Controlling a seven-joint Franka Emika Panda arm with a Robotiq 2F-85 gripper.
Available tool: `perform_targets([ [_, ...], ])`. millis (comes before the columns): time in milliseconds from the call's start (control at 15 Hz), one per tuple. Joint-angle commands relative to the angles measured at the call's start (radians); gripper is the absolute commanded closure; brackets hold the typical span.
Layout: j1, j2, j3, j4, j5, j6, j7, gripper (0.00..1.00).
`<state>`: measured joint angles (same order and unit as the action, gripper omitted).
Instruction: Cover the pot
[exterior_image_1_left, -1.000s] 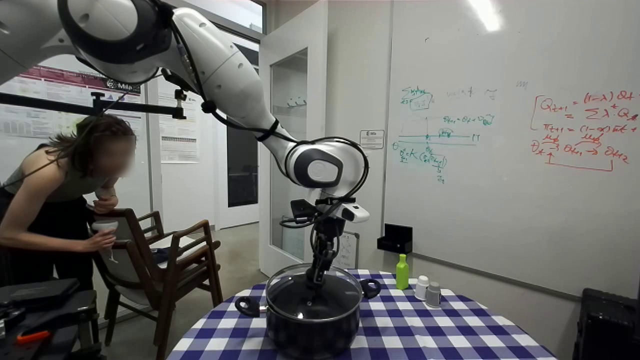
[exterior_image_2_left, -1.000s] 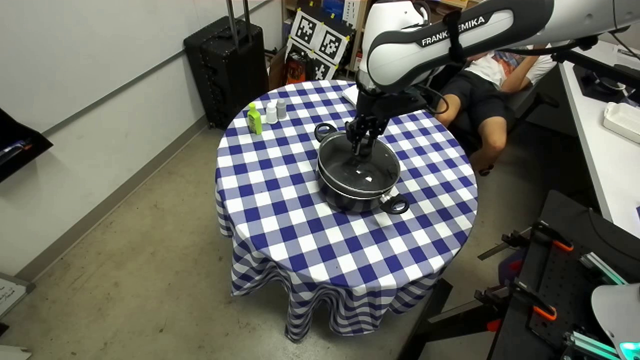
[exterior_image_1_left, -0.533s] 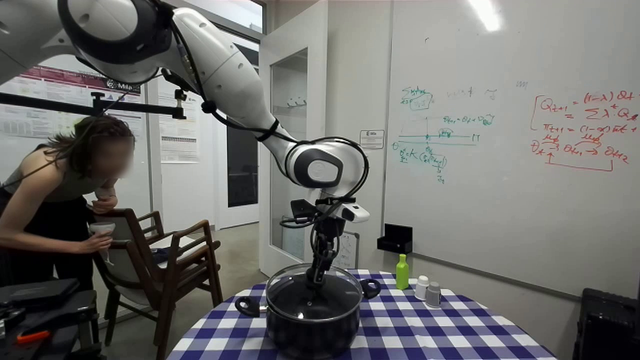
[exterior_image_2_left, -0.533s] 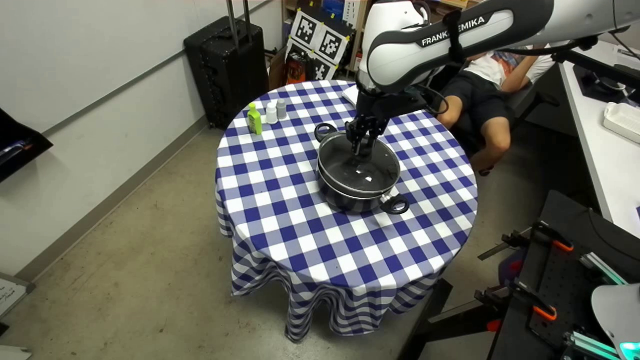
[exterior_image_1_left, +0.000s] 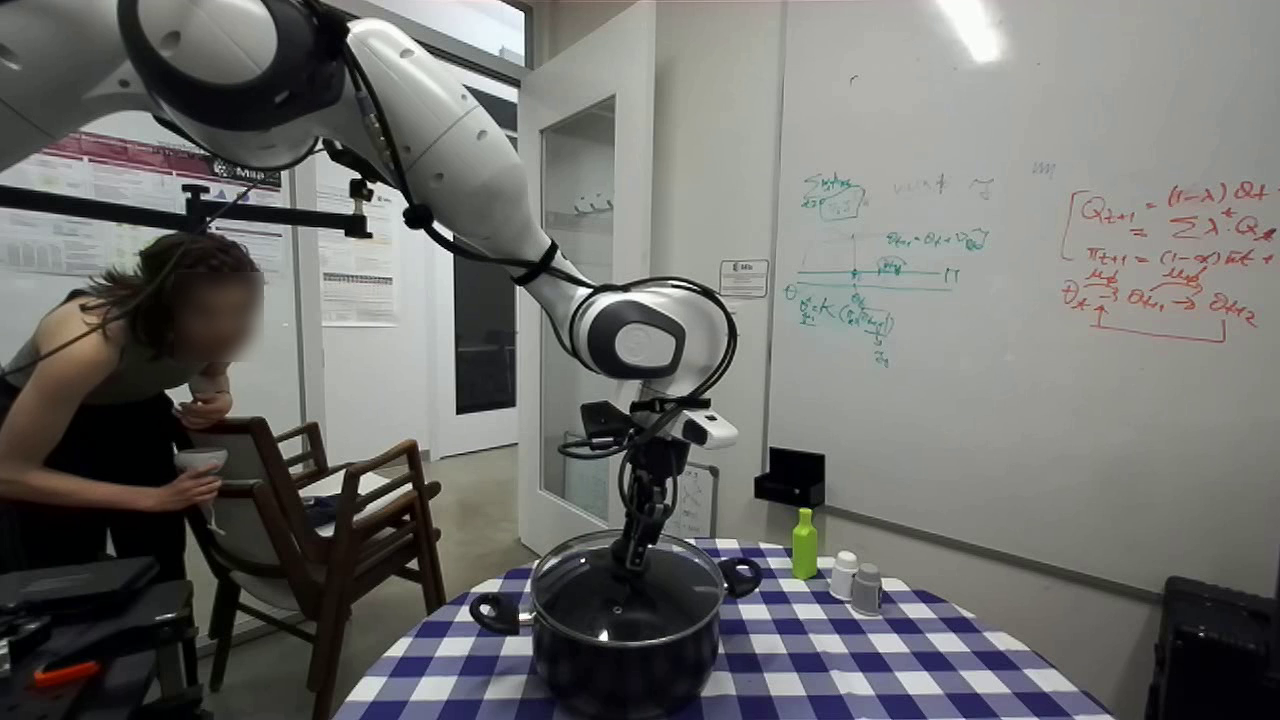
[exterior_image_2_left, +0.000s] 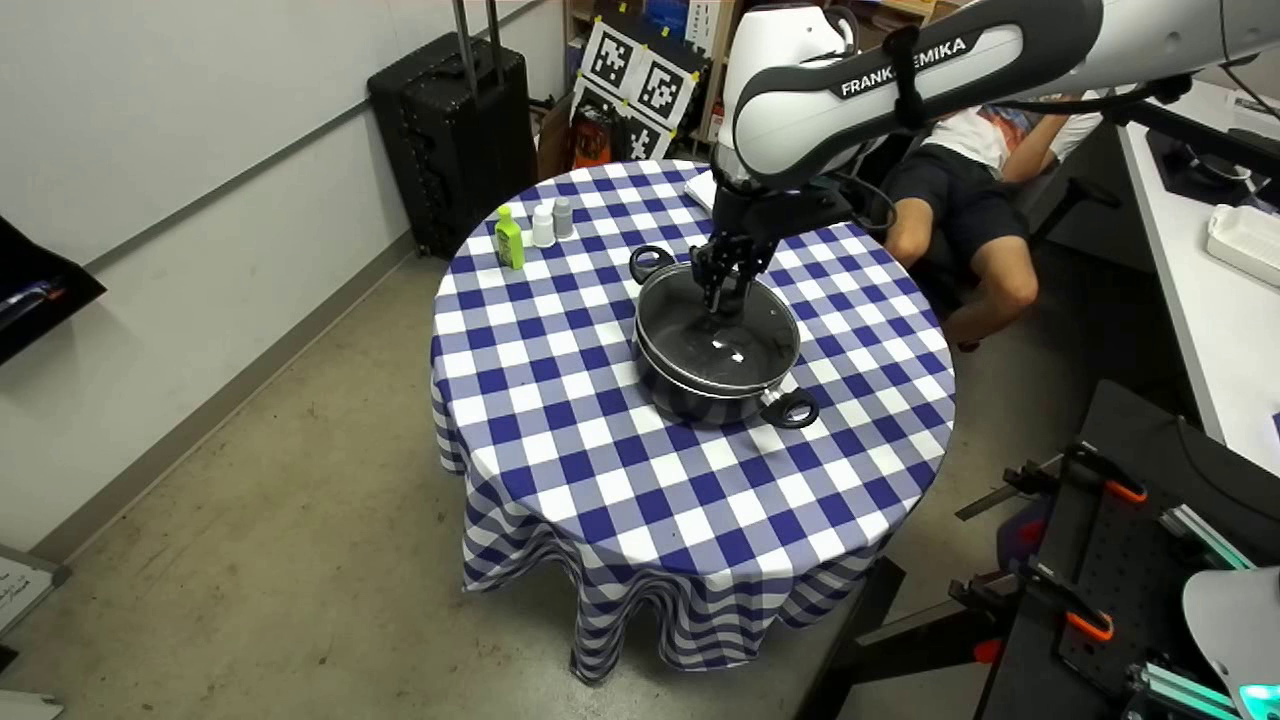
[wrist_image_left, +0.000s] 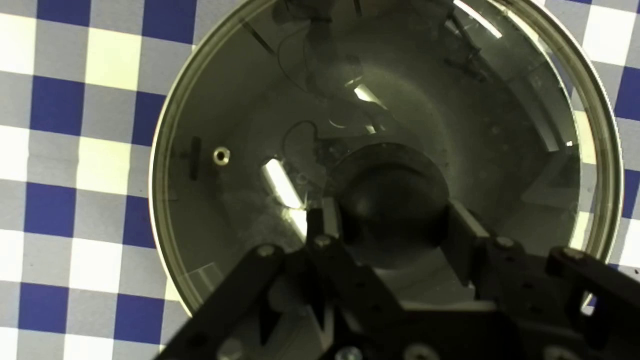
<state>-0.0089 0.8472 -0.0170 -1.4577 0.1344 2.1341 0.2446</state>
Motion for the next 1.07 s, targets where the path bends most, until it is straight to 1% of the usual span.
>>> perform_targets([
  [0, 0.011, 0.01, -0.014, 0.027, -0.004, -0.016, 0.022, 0.74],
  [67, 0.01, 0.011, -0.013, 0.027, -0.003, -0.017, 0.023, 0.74],
  [133, 0.009, 0.012, -0.012, 0.029, -0.002, -0.021, 0.023, 0.61],
  [200, 0.007, 0.012, -0.009, 0.029, -0.001, -0.024, 0.015, 0.24],
  [267, 0.003, 0.003, -0.004, 0.003, 0.004, -0.003, 0.006, 0.48],
  [400, 0.003, 0.004, -0.004, 0.003, 0.004, -0.003, 0.006, 0.35],
  [467, 0.003, 0.004, -0.005, 0.004, 0.004, -0.003, 0.006, 0.26],
  [533, 0.003, 0.004, -0.005, 0.005, 0.004, -0.003, 0.006, 0.24],
  [1000, 0.003, 0.004, -0.005, 0.006, 0.004, -0.003, 0.006, 0.24],
])
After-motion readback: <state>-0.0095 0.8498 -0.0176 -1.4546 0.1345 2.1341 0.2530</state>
